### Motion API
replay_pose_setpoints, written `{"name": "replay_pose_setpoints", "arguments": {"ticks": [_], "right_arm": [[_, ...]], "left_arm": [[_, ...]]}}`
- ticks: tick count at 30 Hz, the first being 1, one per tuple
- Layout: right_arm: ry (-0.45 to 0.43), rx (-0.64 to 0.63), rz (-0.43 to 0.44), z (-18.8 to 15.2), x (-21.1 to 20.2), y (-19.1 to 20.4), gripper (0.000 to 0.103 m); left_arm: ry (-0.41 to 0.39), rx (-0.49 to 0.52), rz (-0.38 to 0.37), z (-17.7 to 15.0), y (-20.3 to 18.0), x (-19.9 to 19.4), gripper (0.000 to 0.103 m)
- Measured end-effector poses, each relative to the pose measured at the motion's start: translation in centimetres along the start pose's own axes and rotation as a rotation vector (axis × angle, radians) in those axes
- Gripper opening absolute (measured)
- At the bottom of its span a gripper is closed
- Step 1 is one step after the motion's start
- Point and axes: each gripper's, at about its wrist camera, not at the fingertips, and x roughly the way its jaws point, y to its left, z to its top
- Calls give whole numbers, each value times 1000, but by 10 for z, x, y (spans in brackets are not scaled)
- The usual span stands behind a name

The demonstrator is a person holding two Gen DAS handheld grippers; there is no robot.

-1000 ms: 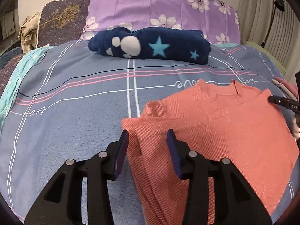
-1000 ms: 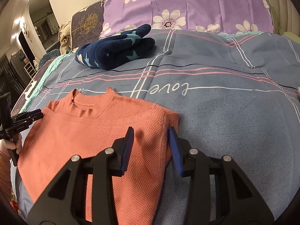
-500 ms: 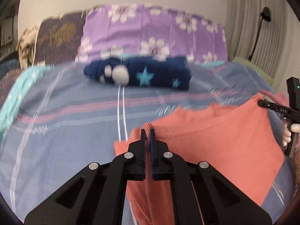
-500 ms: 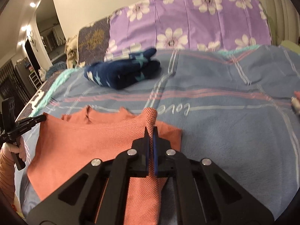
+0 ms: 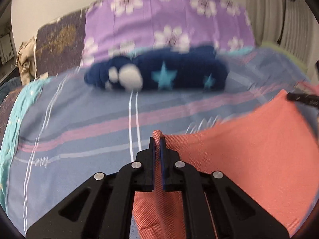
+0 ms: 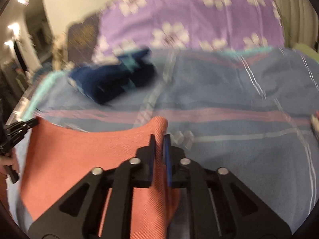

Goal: Fold small clothes

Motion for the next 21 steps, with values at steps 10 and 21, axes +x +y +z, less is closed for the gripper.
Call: {"name": "replay_pose_setpoints", "arguments": {"ticks": [10, 21], "right_arm": [[-18, 74, 108, -107, -101, -26, 25], [40, 90, 204, -189, -144, 2, 37]], "left_arm": [[-108, -92, -94, -72, 12, -114, 40], [66, -267, -237, -182, 0, -140, 40]]}}
